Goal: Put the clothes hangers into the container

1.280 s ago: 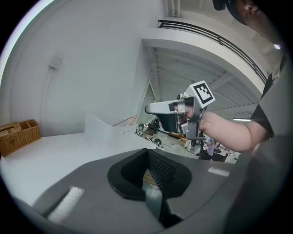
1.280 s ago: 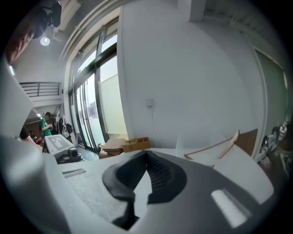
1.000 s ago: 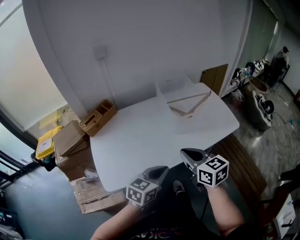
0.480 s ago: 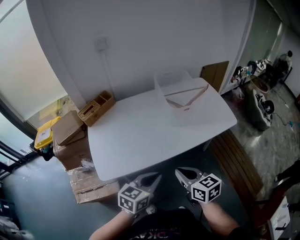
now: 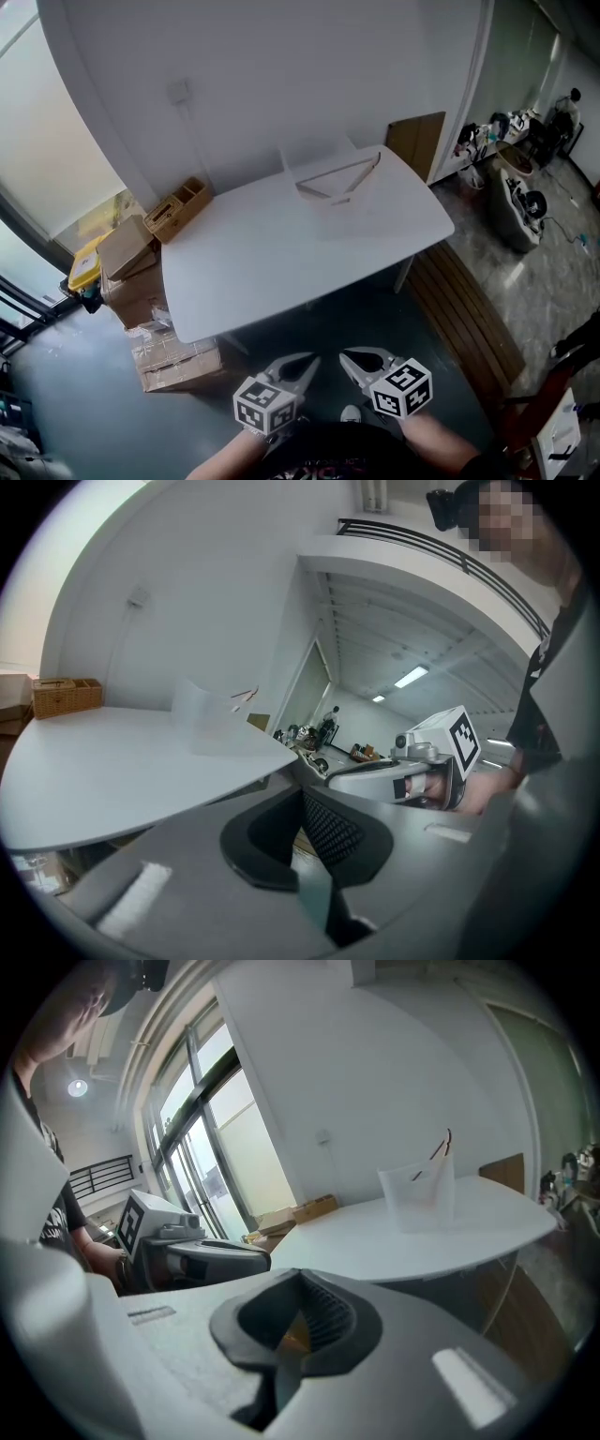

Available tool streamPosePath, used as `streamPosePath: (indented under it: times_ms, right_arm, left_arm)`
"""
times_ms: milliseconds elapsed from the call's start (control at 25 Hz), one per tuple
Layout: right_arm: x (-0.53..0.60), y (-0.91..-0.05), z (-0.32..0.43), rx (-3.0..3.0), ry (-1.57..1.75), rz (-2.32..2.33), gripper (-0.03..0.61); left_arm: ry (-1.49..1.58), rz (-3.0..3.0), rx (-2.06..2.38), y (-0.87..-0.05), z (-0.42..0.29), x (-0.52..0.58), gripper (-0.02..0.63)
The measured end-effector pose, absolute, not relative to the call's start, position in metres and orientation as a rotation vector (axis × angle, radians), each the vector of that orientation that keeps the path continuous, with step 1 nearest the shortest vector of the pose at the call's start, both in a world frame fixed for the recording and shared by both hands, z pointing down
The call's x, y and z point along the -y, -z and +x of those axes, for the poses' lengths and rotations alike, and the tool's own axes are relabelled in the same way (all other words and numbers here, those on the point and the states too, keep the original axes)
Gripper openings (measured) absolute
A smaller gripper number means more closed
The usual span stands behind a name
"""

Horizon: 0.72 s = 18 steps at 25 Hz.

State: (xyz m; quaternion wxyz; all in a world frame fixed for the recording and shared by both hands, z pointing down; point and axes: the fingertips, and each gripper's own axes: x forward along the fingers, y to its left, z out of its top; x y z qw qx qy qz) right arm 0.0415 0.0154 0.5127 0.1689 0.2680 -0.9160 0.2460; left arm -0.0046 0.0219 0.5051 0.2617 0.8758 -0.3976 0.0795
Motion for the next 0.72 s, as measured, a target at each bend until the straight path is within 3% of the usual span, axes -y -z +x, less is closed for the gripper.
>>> streamPosePath:
  times_ms: [720]
  right_arm:
    - [-0.090, -0.526, 0.105, 2.622, -0.675, 0.600, 0.002]
  left_arm:
    - [-0.180, 2.343, 1.162, -0.507, 0.071, -0.085, 0.005]
